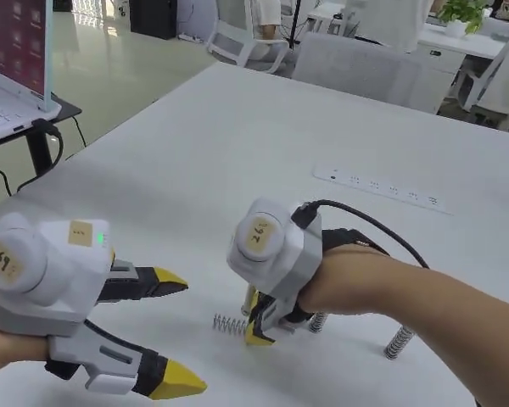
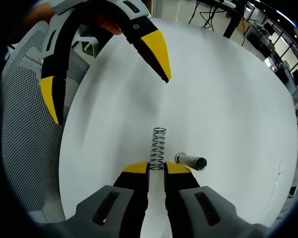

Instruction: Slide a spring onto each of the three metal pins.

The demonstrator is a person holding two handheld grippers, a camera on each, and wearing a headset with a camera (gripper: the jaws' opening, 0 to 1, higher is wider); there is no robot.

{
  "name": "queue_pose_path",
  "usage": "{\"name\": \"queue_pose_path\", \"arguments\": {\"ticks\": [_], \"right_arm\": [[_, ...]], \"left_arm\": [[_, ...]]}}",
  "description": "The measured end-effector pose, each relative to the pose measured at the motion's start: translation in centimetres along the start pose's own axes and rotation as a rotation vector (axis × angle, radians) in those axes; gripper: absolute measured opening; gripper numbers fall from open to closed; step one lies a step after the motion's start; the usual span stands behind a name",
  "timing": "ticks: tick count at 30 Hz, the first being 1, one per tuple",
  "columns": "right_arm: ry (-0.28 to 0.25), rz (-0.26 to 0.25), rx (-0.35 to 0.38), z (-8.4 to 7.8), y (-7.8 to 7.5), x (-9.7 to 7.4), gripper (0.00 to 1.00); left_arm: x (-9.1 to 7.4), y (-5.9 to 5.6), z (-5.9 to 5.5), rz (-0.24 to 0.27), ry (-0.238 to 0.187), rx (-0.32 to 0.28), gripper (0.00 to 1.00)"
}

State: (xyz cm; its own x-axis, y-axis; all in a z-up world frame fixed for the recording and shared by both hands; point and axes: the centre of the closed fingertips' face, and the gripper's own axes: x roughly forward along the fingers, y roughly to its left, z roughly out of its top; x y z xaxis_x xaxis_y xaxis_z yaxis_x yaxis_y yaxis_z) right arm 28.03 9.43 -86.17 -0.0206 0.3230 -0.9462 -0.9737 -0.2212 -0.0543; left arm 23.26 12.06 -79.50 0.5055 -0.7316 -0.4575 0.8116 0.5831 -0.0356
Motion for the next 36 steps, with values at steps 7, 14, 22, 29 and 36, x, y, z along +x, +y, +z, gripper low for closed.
{"name": "queue_pose_path", "arguments": {"ticks": [7,14,22,29,36], "right_arm": [[-0.001,0.002,0.000,0.0,0.2,-0.2,0.08],[-0.010,0.016,0.005,0.0,0.9,-1.3,0.08],[-0.020,0.043,0.007,-0.3,2.2,-3.5,0.08],[-0.042,0.060,0.012,-0.5,3.3,-5.6,0.08],[-0.050,0.060,0.014,-0.8,4.0,-7.1,0.08]], "left_arm": [[0.2,-0.1,0.0,-0.003,0.000,0.002,0.65],[0.3,-0.5,0.3,-0.011,0.002,0.010,0.64],[0.6,-1.0,1.0,-0.028,-0.003,0.027,0.60],[1.5,-1.8,1.9,-0.063,-0.007,0.053,0.55],[2.4,-2.8,3.2,-0.117,-0.016,0.101,0.43]]}}
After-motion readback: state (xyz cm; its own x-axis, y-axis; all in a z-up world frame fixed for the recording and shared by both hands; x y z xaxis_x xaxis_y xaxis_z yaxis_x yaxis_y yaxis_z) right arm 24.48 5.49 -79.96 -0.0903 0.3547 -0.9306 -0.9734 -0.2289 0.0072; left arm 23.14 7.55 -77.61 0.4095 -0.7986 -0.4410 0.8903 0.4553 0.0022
